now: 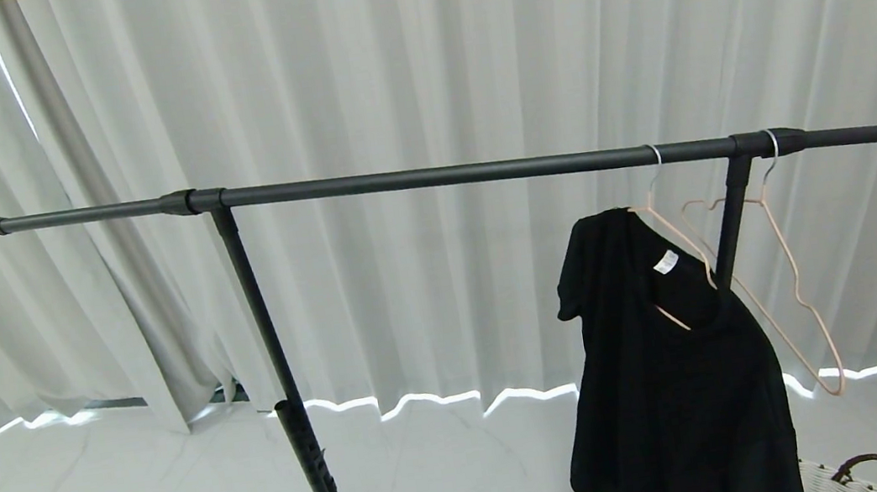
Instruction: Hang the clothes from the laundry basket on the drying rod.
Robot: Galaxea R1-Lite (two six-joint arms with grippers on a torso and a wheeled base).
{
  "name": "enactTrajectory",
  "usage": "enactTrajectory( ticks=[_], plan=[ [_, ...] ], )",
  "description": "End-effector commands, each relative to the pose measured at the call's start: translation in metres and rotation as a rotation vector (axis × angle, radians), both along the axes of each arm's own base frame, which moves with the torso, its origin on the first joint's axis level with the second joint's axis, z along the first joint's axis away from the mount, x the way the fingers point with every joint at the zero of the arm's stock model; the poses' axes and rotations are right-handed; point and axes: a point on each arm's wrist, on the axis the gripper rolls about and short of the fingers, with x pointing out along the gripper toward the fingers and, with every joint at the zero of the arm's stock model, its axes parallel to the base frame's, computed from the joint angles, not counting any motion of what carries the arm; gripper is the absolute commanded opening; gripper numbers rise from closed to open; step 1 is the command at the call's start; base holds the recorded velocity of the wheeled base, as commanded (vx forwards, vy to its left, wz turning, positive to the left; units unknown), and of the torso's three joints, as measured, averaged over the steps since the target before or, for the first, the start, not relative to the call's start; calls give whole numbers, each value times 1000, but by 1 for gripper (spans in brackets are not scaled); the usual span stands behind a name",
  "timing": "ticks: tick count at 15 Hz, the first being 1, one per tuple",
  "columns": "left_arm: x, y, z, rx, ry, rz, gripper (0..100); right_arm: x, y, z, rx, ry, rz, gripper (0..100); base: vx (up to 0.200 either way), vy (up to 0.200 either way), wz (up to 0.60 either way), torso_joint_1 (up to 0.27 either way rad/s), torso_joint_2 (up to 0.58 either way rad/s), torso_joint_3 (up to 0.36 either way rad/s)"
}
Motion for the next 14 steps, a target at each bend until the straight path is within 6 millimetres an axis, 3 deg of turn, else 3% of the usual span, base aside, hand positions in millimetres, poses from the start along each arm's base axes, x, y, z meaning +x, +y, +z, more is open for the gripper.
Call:
enactTrajectory(
  ticks=[1, 6, 14],
  plan=[
    [0, 2, 0, 1, 2, 52, 100, -8, 1, -6, -3, -33, -1, 100, 0, 0, 0, 0, 0, 0],
    [8, -1, -4, 49, 100, 59, 100, -12, 1, -5, 27, -83, -26, 100, 0, 0, 0, 0, 0, 0],
    [7, -1, -4, 39, 90, 60, 100, -13, 2, -6, 30, -68, -14, 100, -200, 0, 0, 2, 4, 3]
  ],
)
